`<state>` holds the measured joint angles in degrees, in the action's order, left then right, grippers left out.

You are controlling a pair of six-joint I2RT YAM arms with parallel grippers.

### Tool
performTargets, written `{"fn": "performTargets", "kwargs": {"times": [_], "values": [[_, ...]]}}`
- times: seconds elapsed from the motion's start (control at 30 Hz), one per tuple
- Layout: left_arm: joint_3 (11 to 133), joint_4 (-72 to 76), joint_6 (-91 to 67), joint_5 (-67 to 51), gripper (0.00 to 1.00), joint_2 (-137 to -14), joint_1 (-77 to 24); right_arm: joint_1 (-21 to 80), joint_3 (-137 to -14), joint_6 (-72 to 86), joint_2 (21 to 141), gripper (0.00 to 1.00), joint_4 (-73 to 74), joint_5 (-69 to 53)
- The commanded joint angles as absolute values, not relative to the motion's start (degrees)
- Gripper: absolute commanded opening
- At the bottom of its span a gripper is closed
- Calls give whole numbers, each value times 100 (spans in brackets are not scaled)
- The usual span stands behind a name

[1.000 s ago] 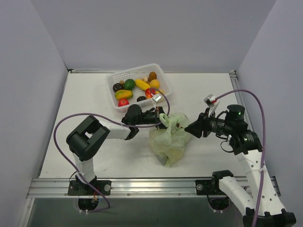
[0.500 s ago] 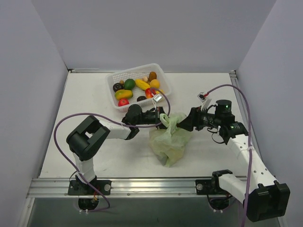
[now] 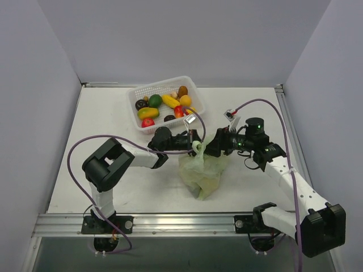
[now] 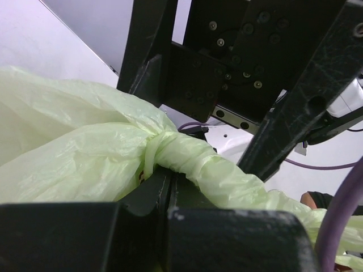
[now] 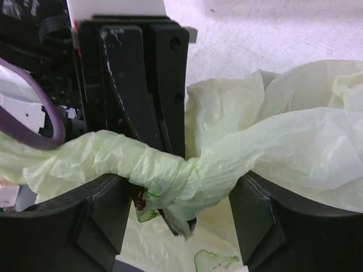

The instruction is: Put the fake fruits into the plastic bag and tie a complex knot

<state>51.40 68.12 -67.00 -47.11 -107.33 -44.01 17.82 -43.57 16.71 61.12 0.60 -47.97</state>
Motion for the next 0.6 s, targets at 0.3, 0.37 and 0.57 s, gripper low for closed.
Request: {"fn": "performTargets", "kwargs": {"times": [0.3, 0.37, 0.57], "values": [[5309, 7603, -6882, -4790, 0, -10951, -4632, 2161, -4351, 3417, 6451, 74, -2257, -4588], [5300, 7603, -6864, -4781, 0, -10942, -4649, 2241, -4368, 3489, 6504, 75, -2408, -4588], [5238, 7515, -6803, -4737, 0, -10863, -4553, 2066, -4763, 2121, 6382, 75, -359, -4921]]}}
